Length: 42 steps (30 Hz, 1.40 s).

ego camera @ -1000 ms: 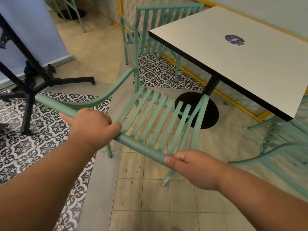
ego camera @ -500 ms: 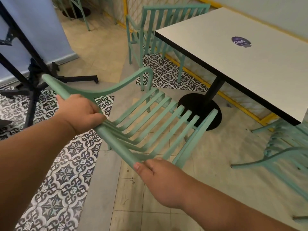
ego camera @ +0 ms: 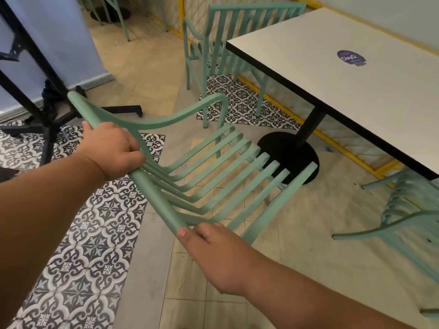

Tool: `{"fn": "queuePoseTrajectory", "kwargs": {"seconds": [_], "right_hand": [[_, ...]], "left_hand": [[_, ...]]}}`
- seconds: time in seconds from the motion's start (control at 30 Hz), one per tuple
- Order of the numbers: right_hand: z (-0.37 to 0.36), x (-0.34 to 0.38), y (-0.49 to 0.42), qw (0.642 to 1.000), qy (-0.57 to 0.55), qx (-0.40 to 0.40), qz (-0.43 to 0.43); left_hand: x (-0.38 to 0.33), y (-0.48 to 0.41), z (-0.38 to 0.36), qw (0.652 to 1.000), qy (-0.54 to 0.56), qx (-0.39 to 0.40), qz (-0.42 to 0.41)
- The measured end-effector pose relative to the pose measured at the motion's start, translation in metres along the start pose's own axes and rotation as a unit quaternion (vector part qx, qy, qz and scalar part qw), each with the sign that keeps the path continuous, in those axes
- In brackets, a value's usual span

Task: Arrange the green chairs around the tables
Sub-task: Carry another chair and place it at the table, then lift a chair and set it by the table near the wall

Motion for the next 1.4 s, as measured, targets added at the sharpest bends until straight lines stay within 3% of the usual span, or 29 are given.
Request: {"fn": "queuePoseTrajectory", "kwargs": {"seconds": [0.07, 0.13, 0.23, 0.3, 0.37, 0.5, 0.73, 0.87, 1.03, 1.1, 1.17, 1.27, 1.33, 1.4], "right_hand": [[0.007, -0.013, -0.004, 0.998, -0.053, 0.023, -0.027], [0.013, -0.032, -0.008, 0.997, -0.058, 0.038, -0.038], [0.023, -0.064, -0.019, 0.994, 0.091, 0.048, -0.037], [0.026, -0.082, -0.028, 0.985, 0.159, 0.046, -0.053], [0.029, -0.098, -0.036, 0.973, 0.216, 0.027, -0.075], [0.017, -0.099, -0.049, 0.96, 0.28, 0.012, -0.025], [0.016, -0.098, -0.065, 0.941, 0.338, -0.013, -0.029], [0.023, -0.097, -0.066, 0.97, 0.223, -0.034, -0.093], [0.034, -0.093, -0.062, 0.979, 0.105, -0.021, -0.175], [0.038, -0.087, -0.054, 0.983, 0.07, -0.026, -0.168], [0.046, -0.071, -0.042, 0.985, 0.073, -0.035, -0.151], [0.066, -0.034, -0.016, 0.985, 0.081, -0.1, -0.111], [0.074, 0.004, 0.006, 0.978, 0.141, -0.146, -0.04], [0.084, 0.054, 0.031, 0.958, 0.202, -0.2, 0.029]], "left_hand": [[-0.004, 0.002, 0.0, 1.0, 0.019, -0.001, 0.005], [-0.013, 0.013, 0.0, 0.991, 0.105, -0.061, 0.061], [-0.041, 0.041, -0.014, 0.912, 0.316, -0.187, 0.182], [-0.065, 0.053, -0.032, 0.863, 0.397, -0.222, 0.221], [-0.081, 0.055, -0.047, 0.835, 0.426, -0.247, 0.245], [-0.082, 0.048, -0.056, 0.81, 0.437, -0.275, 0.278], [-0.082, 0.038, -0.05, 0.821, 0.427, -0.267, 0.267], [-0.086, 0.03, -0.044, 0.822, 0.436, -0.257, 0.261], [-0.088, 0.031, -0.037, 0.827, 0.457, -0.228, 0.235], [-0.08, 0.042, -0.033, 0.836, 0.464, -0.21, 0.206], [-0.065, 0.061, -0.019, 0.87, 0.417, -0.206, 0.162], [-0.04, 0.095, 0.022, 0.957, 0.219, -0.151, 0.118], [-0.031, 0.115, 0.055, 0.983, 0.102, -0.115, 0.104], [-0.026, 0.134, 0.099, 0.987, 0.046, -0.127, 0.09]]}}
Point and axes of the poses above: each hand's wrist, its own y-axis away from the middle knuckle, its own z-axis out of the back of the hand, x = y × z, the point moved 3 cm from there along -y, towards the middle knuckle, and after that the axes turned 9 degrees about -z, right-handed, at the moved point
